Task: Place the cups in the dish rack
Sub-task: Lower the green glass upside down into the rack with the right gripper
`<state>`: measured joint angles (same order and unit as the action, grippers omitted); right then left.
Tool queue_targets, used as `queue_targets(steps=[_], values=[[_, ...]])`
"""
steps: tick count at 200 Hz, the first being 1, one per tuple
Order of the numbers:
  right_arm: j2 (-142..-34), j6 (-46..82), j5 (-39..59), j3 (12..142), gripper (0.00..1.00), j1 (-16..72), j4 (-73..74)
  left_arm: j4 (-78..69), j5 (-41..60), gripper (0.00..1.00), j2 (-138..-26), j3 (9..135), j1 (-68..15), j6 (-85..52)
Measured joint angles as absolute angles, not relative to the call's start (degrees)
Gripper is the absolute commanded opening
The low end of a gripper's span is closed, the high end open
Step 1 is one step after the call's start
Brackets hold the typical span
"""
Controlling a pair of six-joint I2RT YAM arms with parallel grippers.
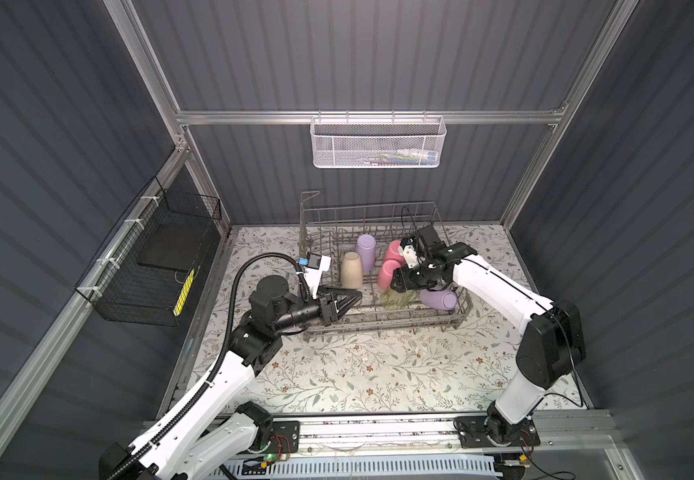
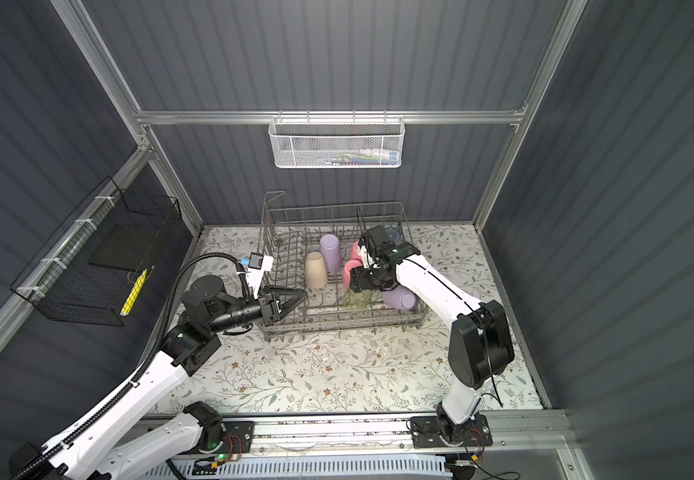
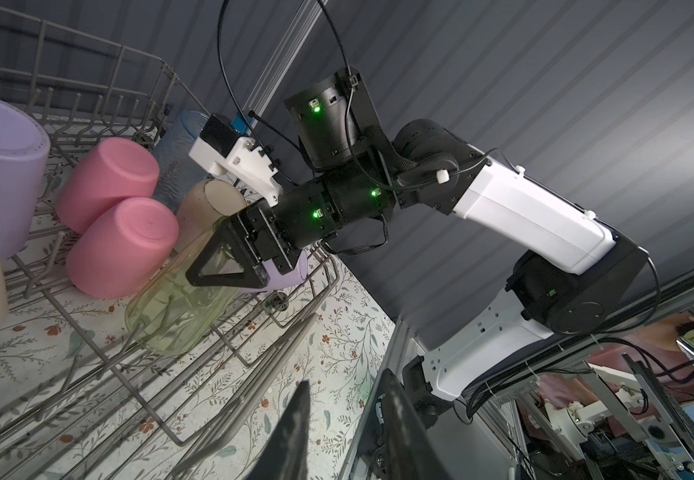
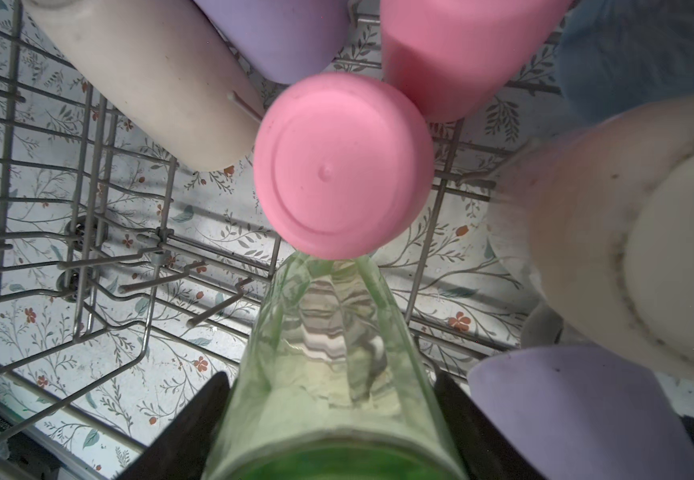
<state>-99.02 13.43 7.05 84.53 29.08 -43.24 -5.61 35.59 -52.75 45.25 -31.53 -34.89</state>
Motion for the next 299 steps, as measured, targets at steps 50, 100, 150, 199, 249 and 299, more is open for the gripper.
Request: queue_targets(steps=[50,100,150,199,249,299], values=[[-99.29,14.11,3.86,84.79,0.68,31.68,-42.94,-5.72,35.77,0.30,-52.80,45.17,-31.40,-34.89],[-99.29,15.03,2.81,84.68,0.83,32.47,-42.89,-6.22,36.05,0.30,-53.06,44.34,-31.16,-34.89],[-98.72,15.77,2.52,83.83,0.90,32.80,-42.89,-6.50,36.29,0.30,-53.78,44.34,-31.03,-34.89],[-94.91,16.29,1.93,83.57,0.93,32.80,-42.89,-6.81,36.84,0.30,-54.04,44.34,-30.98,-34.89],[-86.74,16.45,-0.19,82.67,0.94,32.64,-42.94,-6.87,37.06,0.30,-54.04,44.34,-30.74,-34.89],[-77.93,16.60,-1.78,76.69,0.95,29.12,-43.83,-7.33,37.12,0.30,-54.04,43.88,-30.70,-34.92]])
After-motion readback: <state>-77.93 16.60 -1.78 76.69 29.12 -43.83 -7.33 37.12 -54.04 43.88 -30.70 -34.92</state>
